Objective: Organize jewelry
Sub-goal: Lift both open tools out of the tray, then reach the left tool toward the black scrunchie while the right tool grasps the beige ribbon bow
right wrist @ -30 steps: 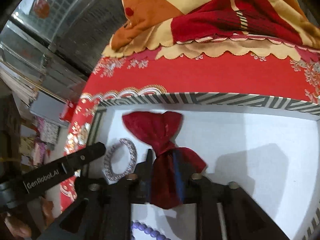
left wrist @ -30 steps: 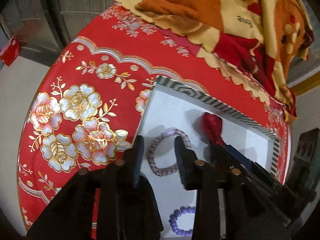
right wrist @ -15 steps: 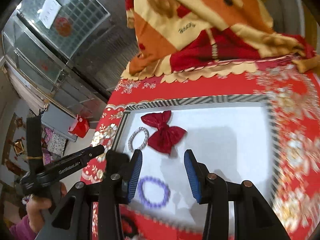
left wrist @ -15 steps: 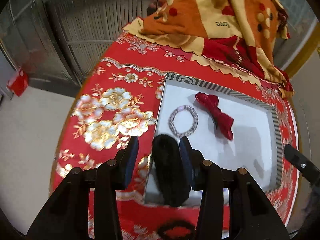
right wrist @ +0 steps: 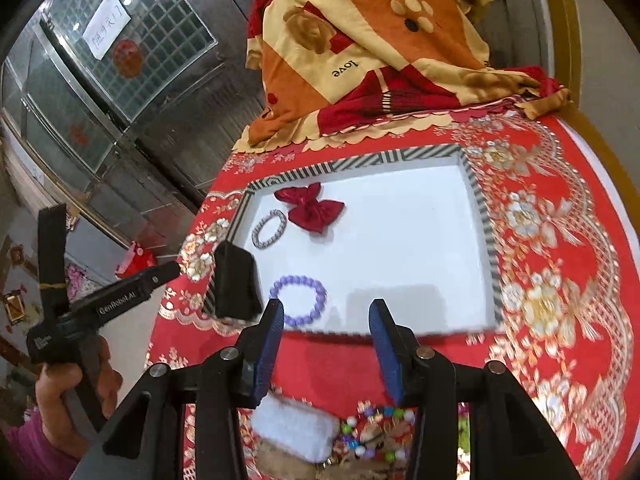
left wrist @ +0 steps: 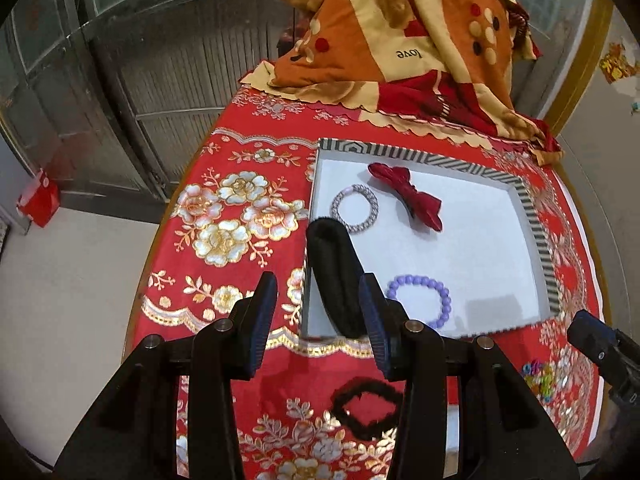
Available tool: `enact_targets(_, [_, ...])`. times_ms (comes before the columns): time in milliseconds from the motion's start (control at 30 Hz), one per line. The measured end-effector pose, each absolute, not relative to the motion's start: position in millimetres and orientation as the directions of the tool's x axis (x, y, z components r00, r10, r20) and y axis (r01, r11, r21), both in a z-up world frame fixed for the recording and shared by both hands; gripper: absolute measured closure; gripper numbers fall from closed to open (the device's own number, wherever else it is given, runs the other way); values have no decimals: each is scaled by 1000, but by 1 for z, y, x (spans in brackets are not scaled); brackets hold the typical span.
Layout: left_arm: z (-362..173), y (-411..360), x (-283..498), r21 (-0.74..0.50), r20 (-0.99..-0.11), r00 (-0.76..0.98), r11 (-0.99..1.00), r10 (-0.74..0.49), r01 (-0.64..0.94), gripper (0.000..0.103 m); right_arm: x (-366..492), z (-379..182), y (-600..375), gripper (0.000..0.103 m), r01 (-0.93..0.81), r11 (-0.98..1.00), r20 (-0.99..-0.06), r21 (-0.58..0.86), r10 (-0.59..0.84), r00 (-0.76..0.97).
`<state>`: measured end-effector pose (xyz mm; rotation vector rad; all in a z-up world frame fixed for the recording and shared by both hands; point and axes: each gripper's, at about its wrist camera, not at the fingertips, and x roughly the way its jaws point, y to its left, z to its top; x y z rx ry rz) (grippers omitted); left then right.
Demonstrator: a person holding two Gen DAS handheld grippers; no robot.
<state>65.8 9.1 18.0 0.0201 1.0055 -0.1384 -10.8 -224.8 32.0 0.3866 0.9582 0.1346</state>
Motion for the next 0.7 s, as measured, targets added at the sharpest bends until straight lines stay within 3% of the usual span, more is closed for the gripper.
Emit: enact_targets(700, [11, 18, 26, -58, -866, 484, 987, -125, 151, 61, -69, 23, -225, 60, 91, 942, -814, 322, 227, 535])
